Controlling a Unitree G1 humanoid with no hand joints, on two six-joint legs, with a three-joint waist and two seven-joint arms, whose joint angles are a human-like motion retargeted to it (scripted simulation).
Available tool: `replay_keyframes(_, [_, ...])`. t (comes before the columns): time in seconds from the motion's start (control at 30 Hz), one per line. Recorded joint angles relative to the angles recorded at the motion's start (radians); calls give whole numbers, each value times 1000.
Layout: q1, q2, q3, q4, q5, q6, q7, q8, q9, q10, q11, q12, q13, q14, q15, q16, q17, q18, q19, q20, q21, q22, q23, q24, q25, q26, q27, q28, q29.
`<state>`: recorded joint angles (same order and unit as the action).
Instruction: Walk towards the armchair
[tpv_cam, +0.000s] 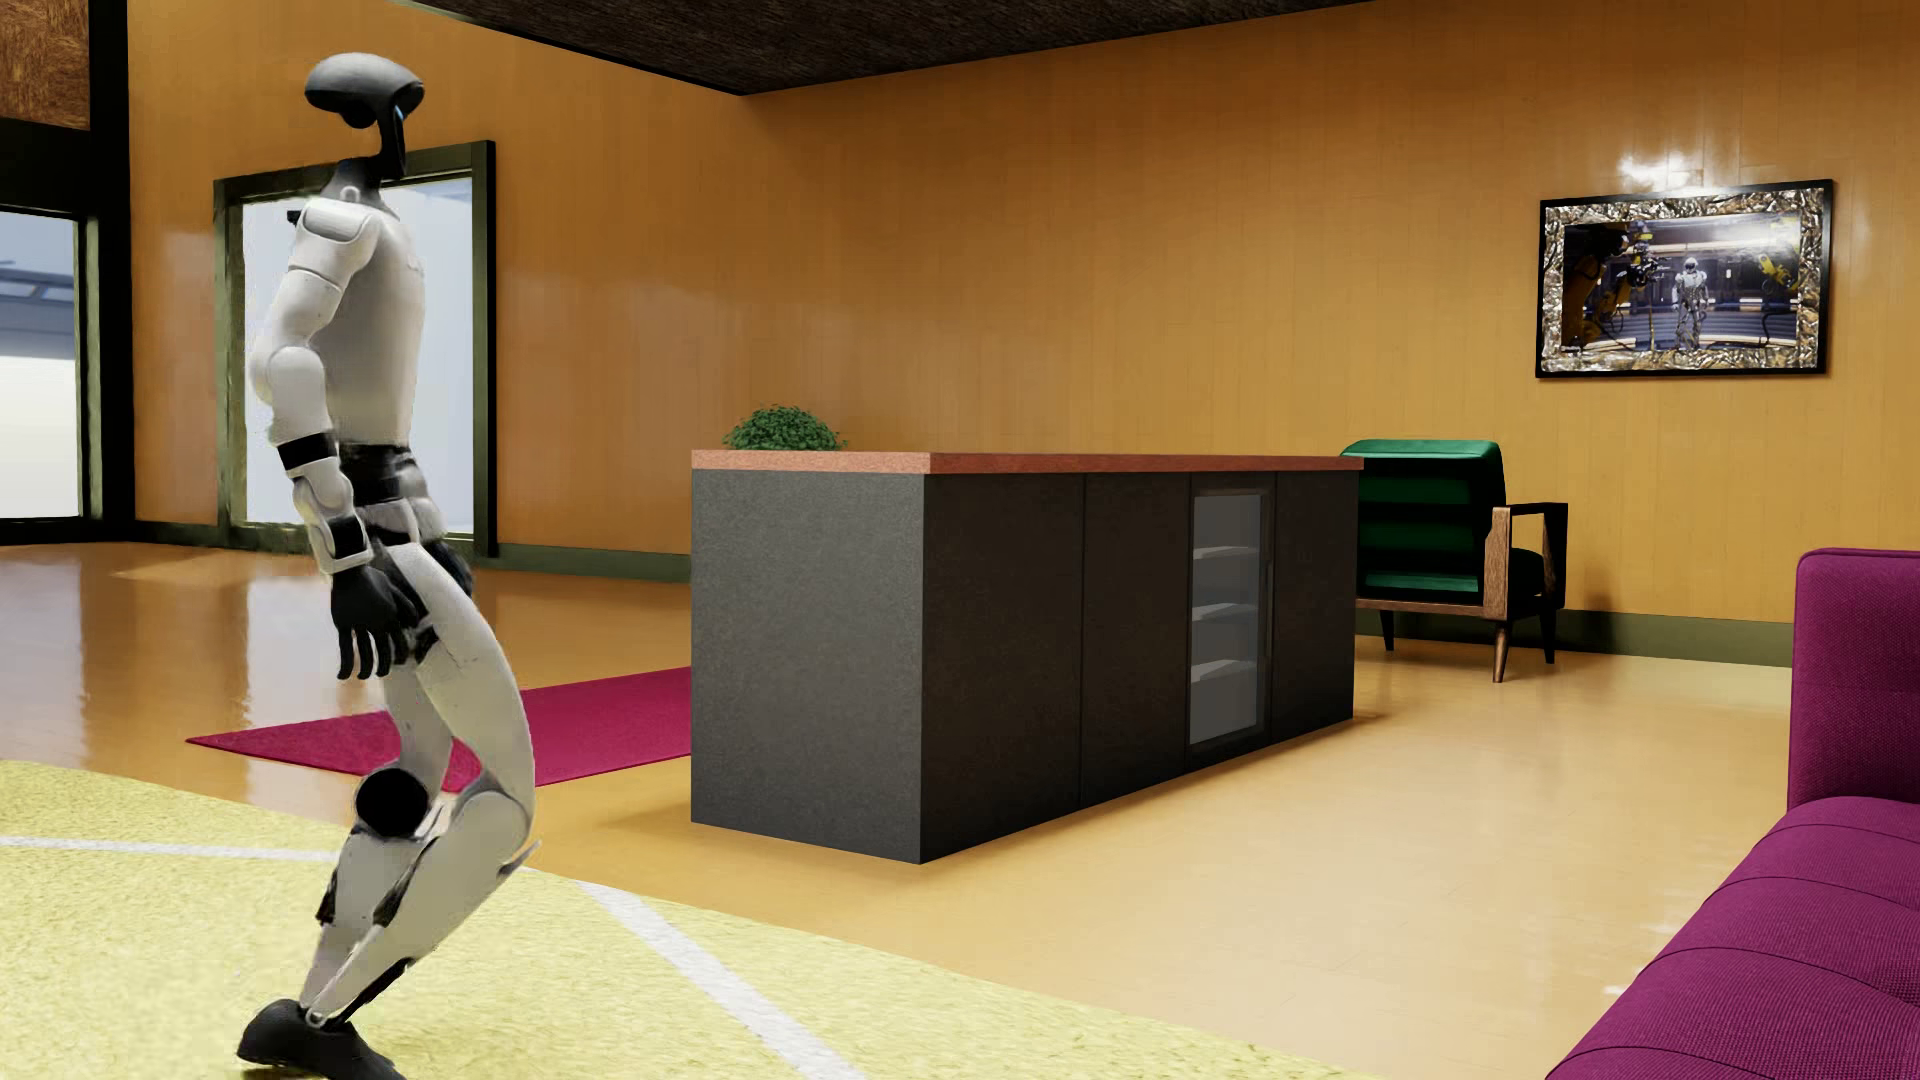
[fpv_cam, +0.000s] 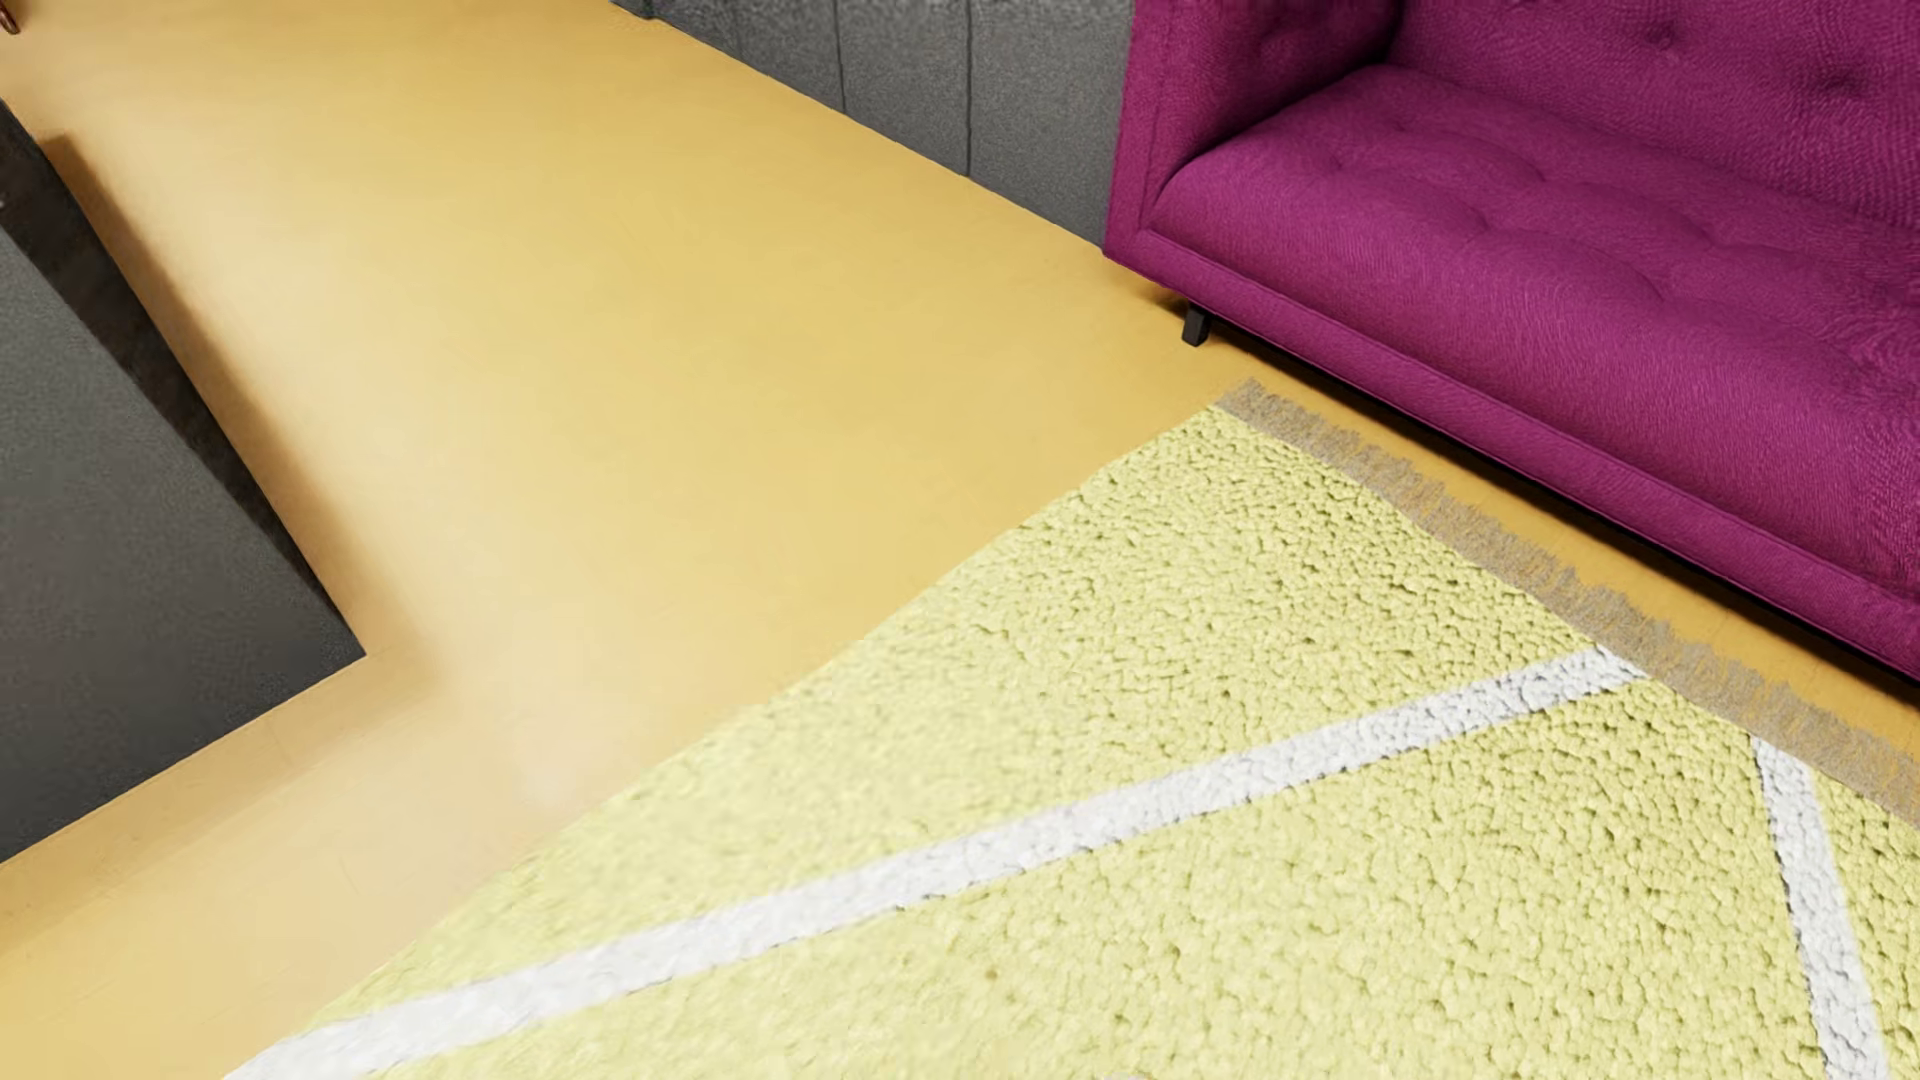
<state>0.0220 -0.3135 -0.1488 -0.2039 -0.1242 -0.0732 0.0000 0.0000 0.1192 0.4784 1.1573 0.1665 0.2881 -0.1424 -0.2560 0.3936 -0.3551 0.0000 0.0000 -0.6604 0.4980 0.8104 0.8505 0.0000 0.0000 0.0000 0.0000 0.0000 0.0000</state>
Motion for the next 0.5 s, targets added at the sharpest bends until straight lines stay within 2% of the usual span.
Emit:
replay_keyframes(0.07, [157,-87,-55,31,1,19,0,0,-9,-73,-341,-61,24,-170,78,8,0,0,0,78,-33,-31,18,0,0,0,0,0,0])
replay_keyframes(0.1, [208,-111,-73,32,-6,17,0,0,-32,-79,-533,-94,27,-232,146,17,1,0,0,97,-19,-39,39,0,0,0,0,0,0])
replay_keyframes(0.13, [231,-127,-88,42,-8,25,0,0,-52,-78,-655,-116,34,-245,184,22,2,0,0,120,-23,-56,47,0,0,0,0,0,0])
replay_keyframes(0.17, [266,-148,-102,42,-14,22,0,0,-58,-75,-677,-132,30,-226,165,30,4,0,0,133,-11,-64,70,0,0,0,0,0,0])
replay_keyframes(0.2, [309,-163,-121,71,8,38,0,0,-48,-43,-604,-123,38,-180,118,31,6,0,0,137,-26,-86,78,0,0,0,0,0,0])
replay_keyframes(0.23, [347,-142,-141,96,27,44,0,0,-54,13,-533,-92,40,-100,156,24,1,0,0,160,6,-98,107,0,0,0,0,0,0])
replay_keyframes(0.27, [297,-177,-147,122,40,65,0,0,-85,151,-446,-63,45,55,196,-6,7,0,0,191,-3,-72,134,0,0,0,0,0,0])
replay_keyframes(0.3, [246,-135,-140,164,85,87,0,0,-73,358,-364,-29,51,223,153,-34,15,0,0,197,-15,-31,166,0,0,0,0,0,0])
replay_keyframes(0.33, [134,-84,-108,162,106,82,0,0,-65,622,-353,-13,45,266,100,-41,22,0,0,154,-40,-12,170,0,0,0,0,0,0])
replay_keyframes(0.37, [8,16,-77,186,130,99,0,0,-43,848,-388,-9,32,231,64,-49,21,0,0,124,-16,3,166,0,0,0,0,0,0])
replay_keyframes(0.4, [-114,101,-18,169,117,82,0,0,-39,922,-435,-6,18,234,52,-54,14,0,0,61,-1,19,149,0,0,0,0,0,0])
replay_keyframes(0.43, [-204,172,54,153,115,64,0,0,-25,861,-477,8,1,262,51,-63,12,0,0,36,-9,52,125,0,0,0,0,0,0])
replay_keyframes(0.47, [-274,272,109,135,101,41,0,0,-13,690,-542,38,-17,349,38,-60,-2,0,0,27,19,67,83,0,0,0,0,0,0])
replay_keyframes(0.5, [-339,335,149,129,102,36,0,0,-11,464,-584,59,-42,475,31,-59,-5,0,0,30,-5,96,54,0,0,0,0,0,0])
